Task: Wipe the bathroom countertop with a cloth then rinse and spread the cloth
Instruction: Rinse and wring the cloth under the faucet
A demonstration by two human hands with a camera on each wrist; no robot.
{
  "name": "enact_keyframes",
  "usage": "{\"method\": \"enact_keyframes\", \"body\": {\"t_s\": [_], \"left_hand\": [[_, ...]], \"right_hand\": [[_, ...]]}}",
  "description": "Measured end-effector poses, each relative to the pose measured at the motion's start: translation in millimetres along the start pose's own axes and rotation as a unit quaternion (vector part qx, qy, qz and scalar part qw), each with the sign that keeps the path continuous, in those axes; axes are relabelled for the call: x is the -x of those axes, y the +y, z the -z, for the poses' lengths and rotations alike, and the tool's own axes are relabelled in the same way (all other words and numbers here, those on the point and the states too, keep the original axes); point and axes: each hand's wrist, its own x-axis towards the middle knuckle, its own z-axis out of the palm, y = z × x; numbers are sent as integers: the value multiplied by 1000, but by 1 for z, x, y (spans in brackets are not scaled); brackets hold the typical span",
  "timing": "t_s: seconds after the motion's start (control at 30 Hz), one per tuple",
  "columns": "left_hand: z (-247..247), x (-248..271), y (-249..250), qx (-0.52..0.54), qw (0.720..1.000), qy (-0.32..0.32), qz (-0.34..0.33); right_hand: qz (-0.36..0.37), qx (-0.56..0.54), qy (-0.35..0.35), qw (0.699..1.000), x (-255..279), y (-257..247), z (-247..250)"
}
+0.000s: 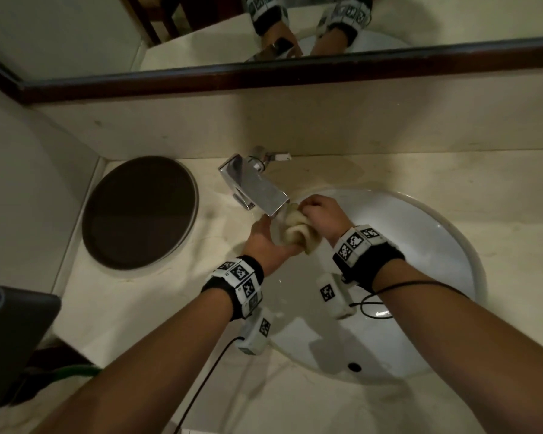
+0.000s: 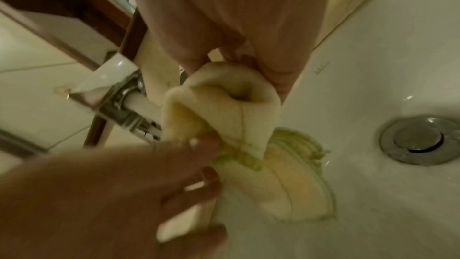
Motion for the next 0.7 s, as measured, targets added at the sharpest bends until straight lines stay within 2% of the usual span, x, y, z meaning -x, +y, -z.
{"method": "enact_keyframes", "body": {"t_s": [0.1, 0.2, 0.3, 0.37, 0.43, 0.5, 0.57, 0.63, 0.7], "left_hand": [[0, -5, -6, 17, 997, -67, 13], [-4, -13, -13, 41, 995, -72, 59], [-9, -19, -7, -1, 992, -125, 22], [-10, -20, -2, -17, 994, -109, -3], [-9, -24, -5, -10, 999, -53, 4], [-8, -25, -7, -63, 998, -21, 12], [-5, -24, -5, -133, 991, -3, 12], [-4, -23, 0, -187, 982, 4, -9], [-8, -18, 5, -235, 971, -18, -37]], "right_hand": [[-23, -90, -1, 996, -3, -3, 6], [-38, -109, -24, 993, 1, -7, 9], [-43, -88, -36, 995, 0, -7, 7], [-38, -77, -3, 996, -1, -6, 5], [-60, -36, 20, 997, -1, -6, 5], [-146, -3, 0, 989, 2, -6, 7], [-217, -30, -50, 974, 7, -6, 8], [-242, -62, -81, 965, 10, -9, 5], [-246, -65, -78, 964, 12, -12, -4]]}}
